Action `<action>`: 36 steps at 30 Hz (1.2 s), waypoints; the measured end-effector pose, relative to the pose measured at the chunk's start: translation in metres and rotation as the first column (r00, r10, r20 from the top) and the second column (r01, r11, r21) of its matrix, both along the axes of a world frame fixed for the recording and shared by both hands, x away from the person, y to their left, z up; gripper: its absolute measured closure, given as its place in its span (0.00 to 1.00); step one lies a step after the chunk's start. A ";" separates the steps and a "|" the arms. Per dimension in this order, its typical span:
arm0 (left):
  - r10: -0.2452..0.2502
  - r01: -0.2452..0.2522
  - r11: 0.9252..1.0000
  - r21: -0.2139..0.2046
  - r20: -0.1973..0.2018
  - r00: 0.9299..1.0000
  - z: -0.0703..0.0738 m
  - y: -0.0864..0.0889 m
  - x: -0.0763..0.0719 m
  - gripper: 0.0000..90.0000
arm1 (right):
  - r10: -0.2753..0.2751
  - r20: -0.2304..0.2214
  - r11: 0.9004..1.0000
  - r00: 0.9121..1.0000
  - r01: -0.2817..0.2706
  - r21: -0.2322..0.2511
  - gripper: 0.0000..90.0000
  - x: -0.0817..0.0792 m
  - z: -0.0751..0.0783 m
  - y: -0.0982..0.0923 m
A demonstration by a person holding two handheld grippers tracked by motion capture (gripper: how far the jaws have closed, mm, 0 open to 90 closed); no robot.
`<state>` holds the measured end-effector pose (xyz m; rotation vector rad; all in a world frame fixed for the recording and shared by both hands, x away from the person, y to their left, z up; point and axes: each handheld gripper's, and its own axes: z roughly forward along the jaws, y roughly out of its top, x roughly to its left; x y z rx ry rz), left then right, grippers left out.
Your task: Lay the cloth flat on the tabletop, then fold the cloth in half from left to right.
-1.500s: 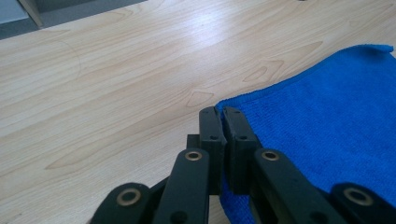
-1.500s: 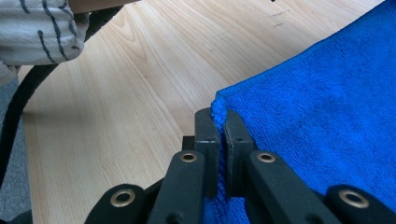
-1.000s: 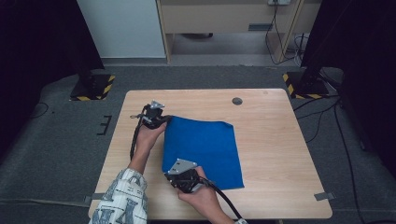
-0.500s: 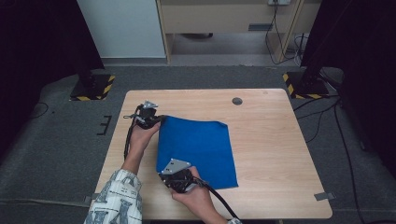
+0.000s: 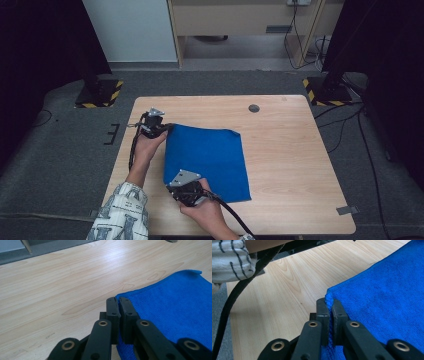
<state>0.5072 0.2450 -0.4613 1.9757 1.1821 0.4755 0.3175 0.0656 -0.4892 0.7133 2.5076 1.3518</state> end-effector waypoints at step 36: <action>-0.028 0.030 0.998 0.047 -0.047 0.998 -0.003 -0.086 0.015 0.96 | -0.073 -0.043 0.995 0.996 0.075 0.062 0.97 0.001 -0.002 -0.068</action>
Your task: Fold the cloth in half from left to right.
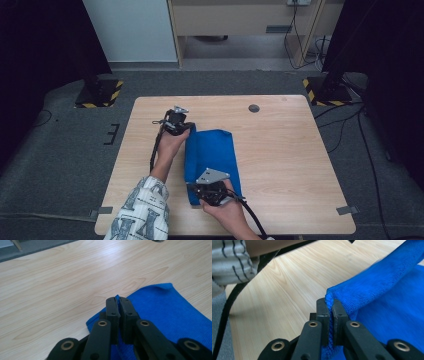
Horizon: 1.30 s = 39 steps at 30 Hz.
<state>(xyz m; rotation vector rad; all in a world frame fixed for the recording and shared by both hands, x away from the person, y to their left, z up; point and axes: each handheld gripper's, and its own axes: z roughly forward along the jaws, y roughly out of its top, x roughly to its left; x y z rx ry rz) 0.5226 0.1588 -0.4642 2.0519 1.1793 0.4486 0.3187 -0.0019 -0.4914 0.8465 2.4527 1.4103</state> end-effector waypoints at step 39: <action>-0.059 0.059 0.998 -0.010 -0.049 0.997 -0.025 -0.094 0.023 0.84 | -0.130 -0.111 0.991 0.985 0.126 -0.040 0.73 0.006 -0.020 -0.094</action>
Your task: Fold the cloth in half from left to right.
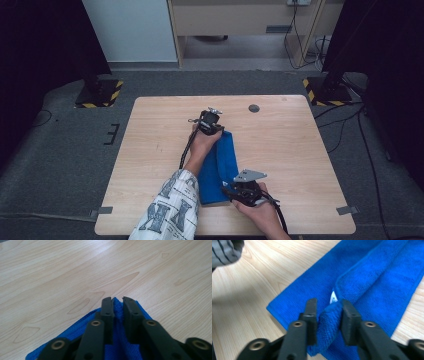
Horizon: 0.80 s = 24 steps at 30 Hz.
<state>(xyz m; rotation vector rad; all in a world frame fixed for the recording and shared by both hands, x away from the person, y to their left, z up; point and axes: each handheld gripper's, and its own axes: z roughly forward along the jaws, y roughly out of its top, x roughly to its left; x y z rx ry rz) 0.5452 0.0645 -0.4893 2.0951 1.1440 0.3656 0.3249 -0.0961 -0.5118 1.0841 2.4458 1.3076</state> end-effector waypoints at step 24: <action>-0.030 0.037 0.997 -0.065 0.108 0.994 0.031 0.051 -0.028 0.14 | -0.081 0.043 0.996 0.996 0.082 -0.017 0.17 0.029 0.000 -0.026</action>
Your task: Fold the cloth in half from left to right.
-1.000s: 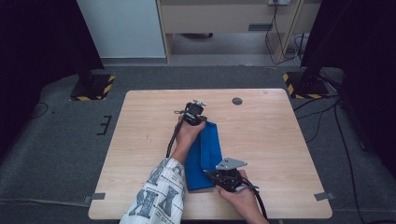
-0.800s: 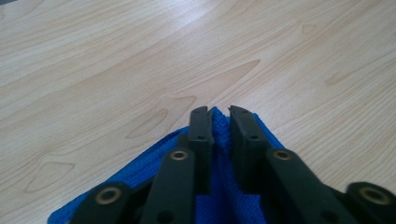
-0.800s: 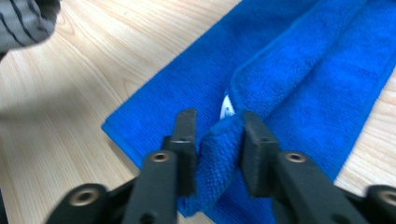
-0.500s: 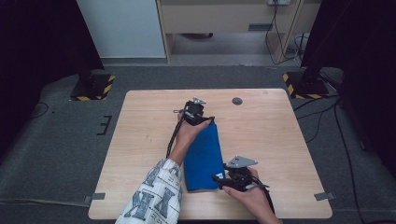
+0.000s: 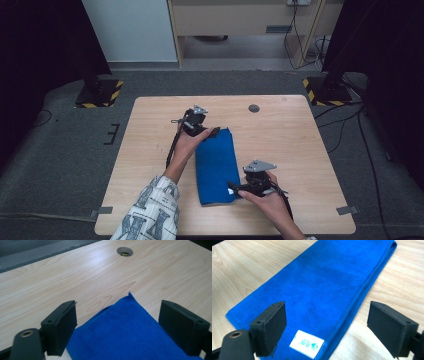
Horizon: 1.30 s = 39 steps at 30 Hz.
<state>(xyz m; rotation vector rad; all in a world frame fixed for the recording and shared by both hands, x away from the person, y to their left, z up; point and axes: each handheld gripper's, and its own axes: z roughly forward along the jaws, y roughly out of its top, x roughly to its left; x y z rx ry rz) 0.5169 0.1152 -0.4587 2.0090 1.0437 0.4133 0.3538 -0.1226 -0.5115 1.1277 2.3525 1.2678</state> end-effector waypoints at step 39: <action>0.026 -0.026 1.000 -0.001 0.021 0.999 -0.014 0.061 -0.008 0.12 | -0.042 0.063 0.998 0.997 0.044 -0.037 0.44 0.138 0.034 0.026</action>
